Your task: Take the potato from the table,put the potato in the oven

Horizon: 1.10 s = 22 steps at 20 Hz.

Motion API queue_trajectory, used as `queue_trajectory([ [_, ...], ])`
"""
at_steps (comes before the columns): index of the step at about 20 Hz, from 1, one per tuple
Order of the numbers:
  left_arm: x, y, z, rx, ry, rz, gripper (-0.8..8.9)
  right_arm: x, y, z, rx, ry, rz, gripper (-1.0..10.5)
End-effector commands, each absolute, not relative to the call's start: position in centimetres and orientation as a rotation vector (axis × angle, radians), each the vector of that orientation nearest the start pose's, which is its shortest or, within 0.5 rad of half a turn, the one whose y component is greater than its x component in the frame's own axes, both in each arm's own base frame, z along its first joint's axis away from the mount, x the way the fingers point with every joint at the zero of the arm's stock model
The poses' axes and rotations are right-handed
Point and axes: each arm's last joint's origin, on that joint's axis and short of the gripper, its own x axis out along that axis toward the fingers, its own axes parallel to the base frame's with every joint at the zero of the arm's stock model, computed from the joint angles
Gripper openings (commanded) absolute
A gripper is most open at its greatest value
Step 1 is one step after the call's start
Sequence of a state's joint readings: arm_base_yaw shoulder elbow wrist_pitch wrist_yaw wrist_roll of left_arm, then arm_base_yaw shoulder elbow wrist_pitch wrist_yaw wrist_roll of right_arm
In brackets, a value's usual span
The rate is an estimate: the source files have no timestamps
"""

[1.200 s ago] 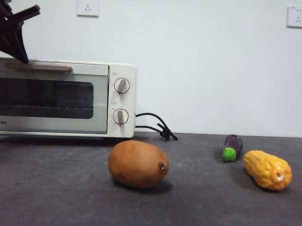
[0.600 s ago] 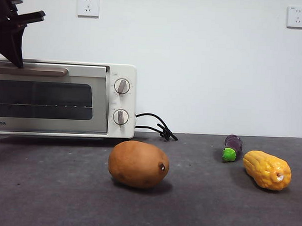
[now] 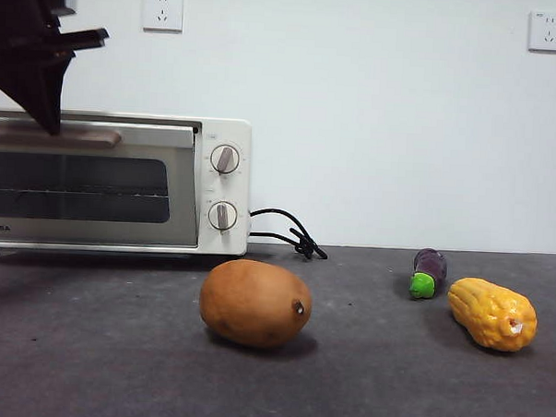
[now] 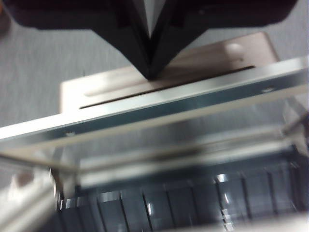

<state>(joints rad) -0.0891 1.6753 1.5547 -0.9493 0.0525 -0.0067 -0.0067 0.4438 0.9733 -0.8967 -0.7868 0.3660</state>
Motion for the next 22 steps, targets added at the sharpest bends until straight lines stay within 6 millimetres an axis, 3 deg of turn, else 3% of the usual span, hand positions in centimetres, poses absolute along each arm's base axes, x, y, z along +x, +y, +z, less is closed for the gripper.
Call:
queue_trajectory([
  [1, 35.3, -3.5, 28.2, 0.067, 1.149, -0.111, -0.06, 3.8, 2.0, 36.9, 0.446, 0.458, 0.719, 0.0],
  [14, 34.5, -3.9, 27.8, 0.154, 1.229, -0.053, -0.06, 0.4, 2.0, 40.1, 0.375, 0.387, 0.700, 0.0],
  [22, 33.9, -3.8, 27.6, 0.180, 1.301, -0.073, -0.06, -0.7, 2.0, 40.6, 0.381, 0.404, 0.689, 0.0],
])
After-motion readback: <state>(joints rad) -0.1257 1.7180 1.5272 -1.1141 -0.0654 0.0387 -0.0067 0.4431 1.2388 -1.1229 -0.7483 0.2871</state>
